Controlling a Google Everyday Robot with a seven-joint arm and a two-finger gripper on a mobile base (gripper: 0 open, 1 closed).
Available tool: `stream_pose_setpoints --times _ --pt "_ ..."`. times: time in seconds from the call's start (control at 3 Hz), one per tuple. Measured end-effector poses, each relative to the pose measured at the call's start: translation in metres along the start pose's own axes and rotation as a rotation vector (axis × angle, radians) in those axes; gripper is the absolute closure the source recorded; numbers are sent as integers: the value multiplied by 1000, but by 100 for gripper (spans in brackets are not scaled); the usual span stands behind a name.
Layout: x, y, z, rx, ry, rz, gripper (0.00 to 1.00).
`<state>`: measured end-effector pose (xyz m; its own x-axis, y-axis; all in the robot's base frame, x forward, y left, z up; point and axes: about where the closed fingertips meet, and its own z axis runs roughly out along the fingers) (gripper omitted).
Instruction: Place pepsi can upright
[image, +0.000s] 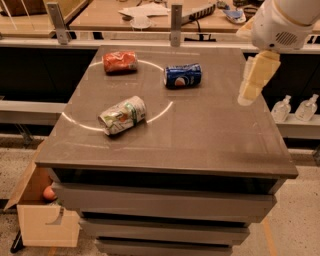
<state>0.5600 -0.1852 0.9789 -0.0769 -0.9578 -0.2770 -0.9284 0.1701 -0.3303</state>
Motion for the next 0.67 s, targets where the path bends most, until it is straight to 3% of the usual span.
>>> stream_pose_setpoints --times 0.33,0.67 --pt "-8 -27 43 -32 -20 0 0" --pt "-8 -30 53 -40 -29 9 0"
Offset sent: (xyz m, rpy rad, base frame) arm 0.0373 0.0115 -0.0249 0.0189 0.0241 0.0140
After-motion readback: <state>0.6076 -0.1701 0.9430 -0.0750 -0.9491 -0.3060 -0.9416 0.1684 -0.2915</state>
